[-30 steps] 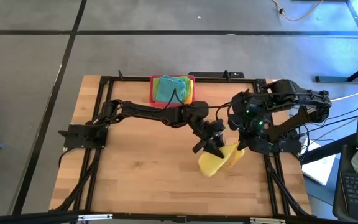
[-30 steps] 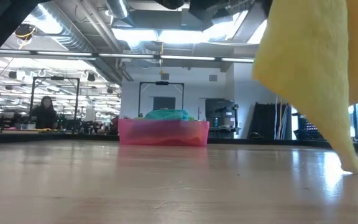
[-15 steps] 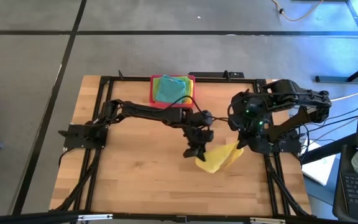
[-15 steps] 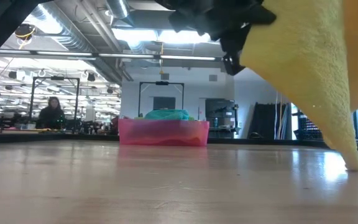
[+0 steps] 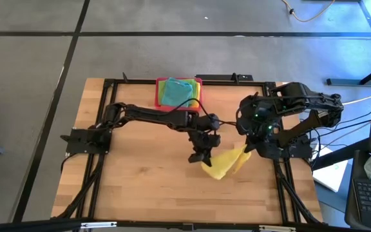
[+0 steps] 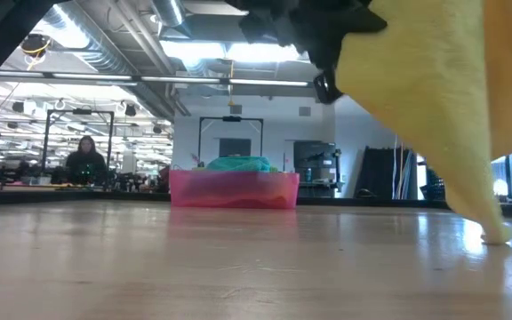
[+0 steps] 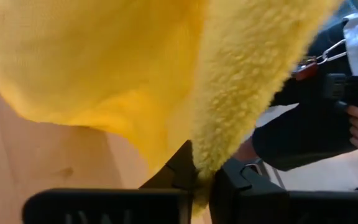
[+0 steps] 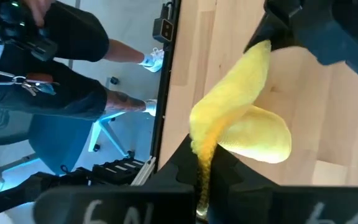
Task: Fold microfiber towels
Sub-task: Fold the yellow microfiber cloth
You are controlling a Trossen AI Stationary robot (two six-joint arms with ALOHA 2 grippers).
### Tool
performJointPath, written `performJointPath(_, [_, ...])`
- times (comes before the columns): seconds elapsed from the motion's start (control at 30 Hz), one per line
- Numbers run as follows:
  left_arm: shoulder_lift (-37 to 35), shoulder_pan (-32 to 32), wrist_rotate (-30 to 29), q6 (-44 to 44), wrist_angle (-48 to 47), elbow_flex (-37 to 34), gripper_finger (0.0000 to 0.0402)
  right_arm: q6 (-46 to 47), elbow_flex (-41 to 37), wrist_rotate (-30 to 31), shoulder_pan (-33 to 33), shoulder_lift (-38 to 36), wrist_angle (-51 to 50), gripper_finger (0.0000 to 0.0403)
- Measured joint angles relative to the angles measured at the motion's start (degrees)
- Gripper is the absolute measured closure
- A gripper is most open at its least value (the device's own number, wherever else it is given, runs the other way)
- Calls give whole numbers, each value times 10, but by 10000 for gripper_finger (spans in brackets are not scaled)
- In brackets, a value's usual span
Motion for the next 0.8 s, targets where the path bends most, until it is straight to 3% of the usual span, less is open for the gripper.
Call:
performJointPath(0.1, [-19, 2, 1, -2, -23, 0, 397, 2, 0, 4, 0, 0, 0, 395])
performJointPath(0.37, [-72, -4, -56, -27, -73, 1, 400, 5, -31, -5, 5, 0, 6, 395])
performJointPath(0.7, [-76, -79, -61, -80, -185, 0, 401, 88, -102, -15, 58, 1, 99, 395])
performJointPath(0.8, [-83, -87, -75, -86, -192, 0, 401, 83, -116, -46, 70, 1, 134, 395])
